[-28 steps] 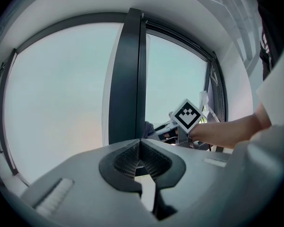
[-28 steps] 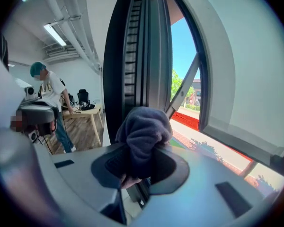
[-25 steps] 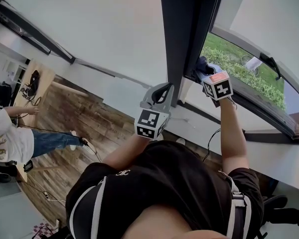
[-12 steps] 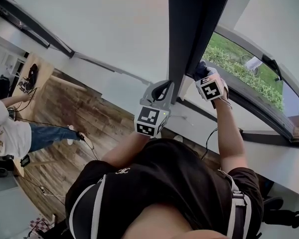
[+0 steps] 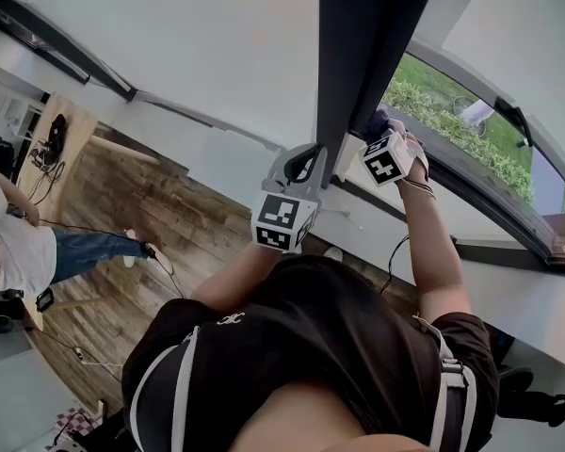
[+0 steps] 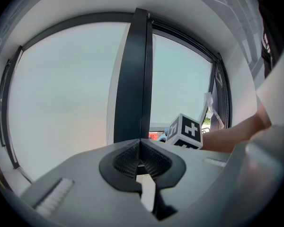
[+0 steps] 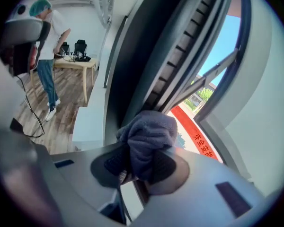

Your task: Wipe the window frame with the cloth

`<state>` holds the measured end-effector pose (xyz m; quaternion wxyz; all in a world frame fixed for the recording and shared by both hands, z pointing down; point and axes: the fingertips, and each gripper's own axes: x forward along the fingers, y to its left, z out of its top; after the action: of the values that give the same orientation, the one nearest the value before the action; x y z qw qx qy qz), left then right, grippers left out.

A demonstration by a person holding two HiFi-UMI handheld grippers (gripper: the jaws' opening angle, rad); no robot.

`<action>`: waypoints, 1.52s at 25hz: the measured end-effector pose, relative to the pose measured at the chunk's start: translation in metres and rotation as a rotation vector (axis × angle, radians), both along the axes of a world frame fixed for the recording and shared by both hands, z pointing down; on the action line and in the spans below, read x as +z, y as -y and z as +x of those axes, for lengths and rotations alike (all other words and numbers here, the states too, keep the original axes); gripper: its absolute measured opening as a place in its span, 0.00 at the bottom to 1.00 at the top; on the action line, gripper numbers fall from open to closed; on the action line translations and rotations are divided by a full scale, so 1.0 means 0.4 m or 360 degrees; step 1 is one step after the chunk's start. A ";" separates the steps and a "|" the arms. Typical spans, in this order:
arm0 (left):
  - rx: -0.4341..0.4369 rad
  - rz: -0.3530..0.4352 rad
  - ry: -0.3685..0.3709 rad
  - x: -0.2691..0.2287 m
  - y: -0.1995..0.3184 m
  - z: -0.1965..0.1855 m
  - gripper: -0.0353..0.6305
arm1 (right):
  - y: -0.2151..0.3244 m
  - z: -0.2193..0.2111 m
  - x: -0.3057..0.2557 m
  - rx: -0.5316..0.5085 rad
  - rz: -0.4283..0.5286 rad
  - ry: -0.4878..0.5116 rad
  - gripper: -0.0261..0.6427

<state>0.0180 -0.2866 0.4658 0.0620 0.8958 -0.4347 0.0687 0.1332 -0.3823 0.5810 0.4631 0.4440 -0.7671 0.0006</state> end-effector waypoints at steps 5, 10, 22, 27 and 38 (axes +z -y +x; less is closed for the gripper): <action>0.0010 0.0016 -0.0019 -0.005 -0.004 0.011 0.07 | -0.004 0.003 0.008 -0.0032 0.0036 -0.0151 0.19; 0.0023 0.0026 -0.0055 -0.020 -0.003 0.029 0.07 | -0.008 0.015 0.009 -0.0026 0.0069 -0.0196 0.19; 0.0117 0.0008 -0.0076 -0.013 -0.029 0.081 0.07 | -0.054 0.113 0.006 0.0120 0.0041 -0.0175 0.19; 0.0175 -0.0003 -0.0079 -0.009 -0.039 0.108 0.07 | -0.078 0.165 0.009 0.0206 0.0044 -0.0156 0.19; 0.0281 -0.0003 -0.0084 -0.012 -0.053 0.168 0.07 | -0.124 0.288 0.007 0.0367 0.0071 -0.0183 0.19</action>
<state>0.0850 -0.2654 0.4610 0.0679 0.9321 -0.3522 0.0506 0.2484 -0.3327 0.5840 0.4931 0.5387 -0.6831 0.0114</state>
